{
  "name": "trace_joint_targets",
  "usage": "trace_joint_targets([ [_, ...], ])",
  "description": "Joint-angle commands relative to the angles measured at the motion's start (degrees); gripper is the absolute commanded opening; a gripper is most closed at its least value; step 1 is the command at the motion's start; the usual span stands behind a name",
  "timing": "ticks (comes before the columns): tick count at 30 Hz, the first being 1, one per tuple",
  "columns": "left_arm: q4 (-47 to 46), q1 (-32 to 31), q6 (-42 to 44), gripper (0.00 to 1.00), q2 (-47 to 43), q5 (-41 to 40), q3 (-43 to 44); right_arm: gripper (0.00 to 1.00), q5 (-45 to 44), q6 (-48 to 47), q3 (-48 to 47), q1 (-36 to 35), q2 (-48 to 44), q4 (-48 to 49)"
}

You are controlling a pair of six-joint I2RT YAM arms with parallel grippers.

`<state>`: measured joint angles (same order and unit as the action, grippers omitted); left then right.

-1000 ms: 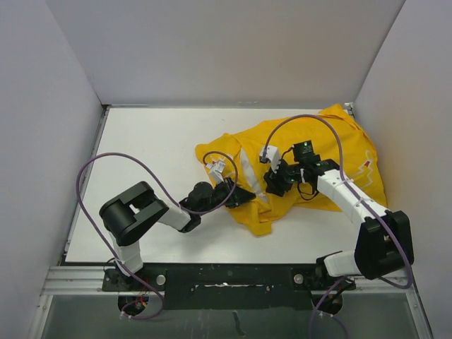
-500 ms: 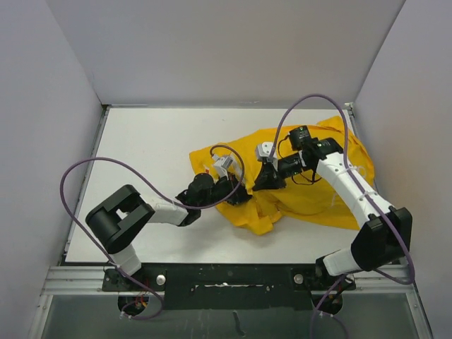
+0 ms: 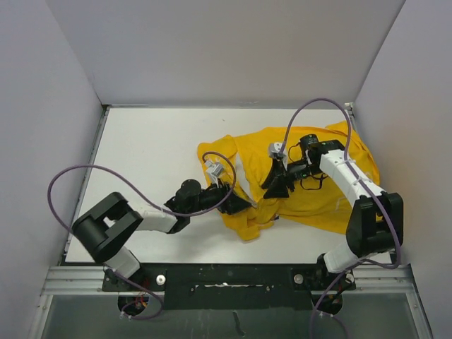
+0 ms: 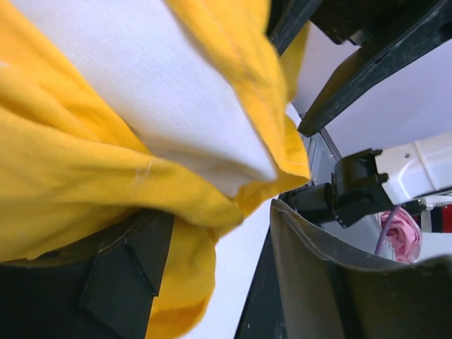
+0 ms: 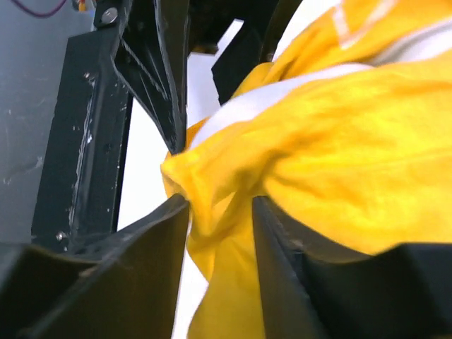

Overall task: Put the pillow into the pillowcase
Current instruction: Smooth out the pillow at the center of the board.

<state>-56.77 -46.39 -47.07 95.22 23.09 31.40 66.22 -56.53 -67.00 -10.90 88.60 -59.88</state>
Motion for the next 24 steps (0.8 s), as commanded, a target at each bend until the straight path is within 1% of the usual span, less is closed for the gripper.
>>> trace_joint_targets([
  [1,9.0,1.6,4.0,0.58,-15.6,2.9,-2.0,0.47,3.6,-17.6,-4.6,-1.5,-4.3,-14.0],
  [3,20.4,2.3,7.6,0.6,-22.4,4.1,-1.2,0.5,2.5,-15.9,-6.2,-1.3,-6.0,-14.2],
  [5,30.3,3.0,11.3,0.63,-28.7,3.8,-0.2,0.53,-0.8,-8.4,-7.8,-1.6,-8.2,-9.9],
  [7,37.0,4.3,13.9,0.68,-33.6,2.1,0.7,0.58,-8.5,5.5,-9.1,-3.3,-10.4,-1.8],
  [8,39.4,5.2,14.2,0.71,-35.1,0.2,1.8,0.63,-12.5,10.4,-9.7,-5.0,-11.0,2.0],
  [9,41.7,6.4,14.2,0.71,-35.8,-0.6,3.1,0.65,-16.5,14.5,-10.6,-6.8,-11.1,5.1],
  [11,47.0,9.5,13.8,0.72,-34.4,-2.6,7.2,0.67,-22.6,20.8,-13.0,-10.2,-9.7,8.6],
  [13,52.7,12.3,13.1,0.69,-30.0,-5.2,12.4,0.67,-28.0,26.5,-15.0,-13.0,-6.2,12.0],
  [15,55.0,12.9,13.6,0.63,-25.5,-8.0,17.0,0.69,-33.1,30.5,-16.6,-14.4,-3.0,14.5],
  [17,55.0,13.0,14.0,0.6,-21.2,-9.0,20.3,0.69,-37.2,33.4,-17.5,-15.2,-0.4,16.4],
  [20,53.0,13.2,13.8,0.55,-15.3,-5.7,23.9,0.65,-42.0,35.3,-17.5,-15.6,2.0,18.1],
  [22,51.8,13.0,13.4,0.52,-11.6,-4.0,26.0,0.56,-43.2,35.4,-16.7,-15.6,3.0,18.7],
  [23,51.4,13.0,13.2,0.49,-10.0,-3.2,26.8,0.5,-43.4,35.4,-16.5,-15.6,3.5,18.7],
  [24,51.3,12.9,13.0,0.47,-8.4,-3.0,27.6,0.41,-43.1,35.4,-16.2,-15.7,3.8,18.7],
])
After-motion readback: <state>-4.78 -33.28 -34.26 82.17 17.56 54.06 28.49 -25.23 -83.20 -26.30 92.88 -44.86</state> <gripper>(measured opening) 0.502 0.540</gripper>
